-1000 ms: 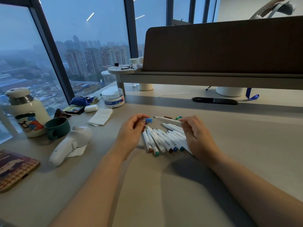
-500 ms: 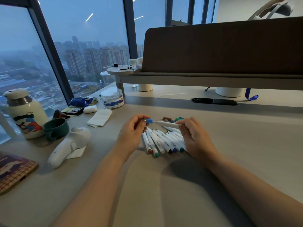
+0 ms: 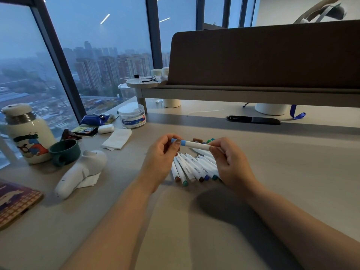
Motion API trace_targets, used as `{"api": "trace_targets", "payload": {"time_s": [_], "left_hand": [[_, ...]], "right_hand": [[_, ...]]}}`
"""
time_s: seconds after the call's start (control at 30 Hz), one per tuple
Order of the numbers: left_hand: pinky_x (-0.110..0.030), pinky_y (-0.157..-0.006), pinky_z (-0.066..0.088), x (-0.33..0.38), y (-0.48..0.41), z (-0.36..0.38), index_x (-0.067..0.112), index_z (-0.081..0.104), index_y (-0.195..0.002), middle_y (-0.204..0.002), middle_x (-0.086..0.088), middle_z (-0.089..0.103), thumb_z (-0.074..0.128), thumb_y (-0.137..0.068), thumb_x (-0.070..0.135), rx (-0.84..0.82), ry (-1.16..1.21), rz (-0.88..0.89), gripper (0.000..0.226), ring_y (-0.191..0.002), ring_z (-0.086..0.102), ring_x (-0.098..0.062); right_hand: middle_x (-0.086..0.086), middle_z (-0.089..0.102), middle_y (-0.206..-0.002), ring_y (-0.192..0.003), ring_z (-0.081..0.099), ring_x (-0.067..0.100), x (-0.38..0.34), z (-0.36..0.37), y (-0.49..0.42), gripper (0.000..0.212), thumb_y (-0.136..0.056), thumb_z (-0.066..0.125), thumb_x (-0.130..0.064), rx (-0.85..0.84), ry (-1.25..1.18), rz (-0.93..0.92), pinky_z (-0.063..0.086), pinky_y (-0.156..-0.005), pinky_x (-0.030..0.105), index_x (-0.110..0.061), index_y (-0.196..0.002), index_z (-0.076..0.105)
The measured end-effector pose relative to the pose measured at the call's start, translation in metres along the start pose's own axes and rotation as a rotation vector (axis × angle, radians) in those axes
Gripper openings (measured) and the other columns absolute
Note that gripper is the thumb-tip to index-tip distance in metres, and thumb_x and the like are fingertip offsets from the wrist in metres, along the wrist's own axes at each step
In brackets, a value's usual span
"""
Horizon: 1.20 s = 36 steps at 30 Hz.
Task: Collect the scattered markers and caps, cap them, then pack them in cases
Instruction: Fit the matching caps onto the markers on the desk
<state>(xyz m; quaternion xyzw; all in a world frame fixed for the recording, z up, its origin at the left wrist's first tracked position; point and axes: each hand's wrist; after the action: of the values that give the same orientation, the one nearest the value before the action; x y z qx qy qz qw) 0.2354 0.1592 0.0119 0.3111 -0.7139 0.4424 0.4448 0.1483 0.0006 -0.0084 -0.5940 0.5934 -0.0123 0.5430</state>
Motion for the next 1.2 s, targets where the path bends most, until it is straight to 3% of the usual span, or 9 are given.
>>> {"api": "trace_targets", "payload": {"time_s": [0.2,0.33,0.4,0.5,0.7,0.87,0.93,1.07,1.2], "left_hand": [[-0.018,-0.079,0.052,0.003,0.002,0.007,0.015,0.059,-0.108,-0.094,0.0,0.063,0.049,-0.095,0.025,0.059,0.062,-0.044,0.019,-0.087,0.061,-0.008],[-0.021,-0.075,0.053,0.005,-0.002,0.002,0.018,0.06,-0.098,-0.083,0.001,0.061,0.051,-0.094,0.027,0.052,0.081,-0.064,0.013,-0.076,0.059,-0.007],[-0.024,-0.074,0.049,0.006,-0.005,-0.007,0.015,0.06,-0.093,-0.076,-0.001,0.057,0.048,-0.097,0.02,0.069,0.241,-0.151,0.013,-0.07,0.054,-0.009],[-0.026,-0.071,0.044,0.007,-0.007,-0.02,0.012,0.059,-0.088,-0.069,-0.002,0.05,0.042,-0.099,0.012,0.102,0.438,-0.24,0.021,-0.064,0.046,-0.01],[-0.024,-0.064,0.04,0.006,-0.007,-0.033,0.01,0.059,-0.086,-0.064,0.0,0.048,0.039,-0.099,0.011,0.129,0.493,-0.273,0.024,-0.061,0.043,-0.009],[-0.024,-0.062,0.038,0.004,-0.006,-0.034,0.01,0.057,-0.083,-0.062,-0.001,0.045,0.039,-0.098,0.011,0.11,0.49,-0.294,0.024,-0.059,0.041,-0.01],[-0.023,-0.059,0.034,0.0,-0.007,-0.039,0.009,0.056,-0.082,-0.063,-0.003,0.042,0.038,-0.098,0.01,0.123,0.42,-0.323,0.024,-0.059,0.038,-0.011],[-0.022,-0.054,0.029,-0.015,-0.01,-0.048,0.008,0.057,-0.087,-0.065,-0.003,0.043,0.04,-0.098,0.01,0.079,-0.069,-0.404,0.02,-0.057,0.035,-0.011],[-0.023,-0.057,0.032,-0.02,-0.005,-0.05,0.01,0.058,-0.086,-0.071,-0.004,0.046,0.042,-0.097,0.01,-0.028,-0.326,-0.39,0.02,-0.063,0.039,-0.012]], "right_hand": [[-0.022,0.048,-0.085,-0.078,0.048,-0.012,-0.001,0.003,0.0,0.01,-0.092,0.055,-0.013,0.082,0.049,-0.121,0.035,-0.069,0.002,-0.009,-0.096,0.063],[-0.017,0.053,-0.087,-0.08,0.053,-0.004,0.001,-0.002,0.0,0.021,-0.087,0.067,-0.013,0.086,0.021,-0.093,0.039,-0.069,0.005,-0.015,-0.107,0.062],[-0.014,0.056,-0.087,-0.08,0.055,0.0,0.004,-0.006,0.0,0.03,-0.084,0.07,-0.015,0.09,0.008,-0.043,0.043,-0.069,0.007,-0.018,-0.112,0.06],[-0.013,0.058,-0.083,-0.078,0.056,0.0,0.009,-0.01,-0.002,0.026,-0.084,0.07,-0.014,0.117,0.013,-0.003,0.046,-0.069,0.012,-0.014,-0.108,0.062],[-0.015,0.056,-0.083,-0.076,0.057,0.005,0.012,-0.012,-0.002,0.018,-0.085,0.069,-0.012,0.136,0.041,0.013,0.046,-0.067,0.012,-0.022,-0.096,0.057],[-0.015,0.058,-0.082,-0.077,0.058,0.004,0.017,-0.013,-0.003,0.012,-0.086,0.067,-0.01,0.143,0.034,0.05,0.046,-0.068,0.01,-0.016,-0.095,0.061],[-0.013,0.059,-0.083,-0.078,0.058,0.003,0.021,-0.014,-0.004,0.009,-0.087,0.066,-0.011,0.129,0.033,0.065,0.046,-0.069,0.009,-0.013,-0.095,0.063],[-0.002,0.063,-0.083,-0.076,0.057,0.01,0.023,-0.017,-0.003,0.006,-0.089,0.065,-0.012,0.07,0.022,0.097,0.047,-0.069,0.015,-0.018,-0.092,0.063],[0.0,0.06,-0.072,-0.061,0.046,0.01,0.02,-0.022,-0.007,0.009,-0.088,0.066,-0.016,-0.076,-0.069,0.257,0.042,-0.057,0.021,-0.022,-0.081,0.066]]}}
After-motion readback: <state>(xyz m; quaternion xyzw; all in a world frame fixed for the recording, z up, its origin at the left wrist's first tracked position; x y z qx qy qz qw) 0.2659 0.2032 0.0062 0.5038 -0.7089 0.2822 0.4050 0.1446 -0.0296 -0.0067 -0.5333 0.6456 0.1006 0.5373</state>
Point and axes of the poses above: each hand's wrist, its own y-axis away from the middle knuckle, its own z-axis out of the palm, x = y × z
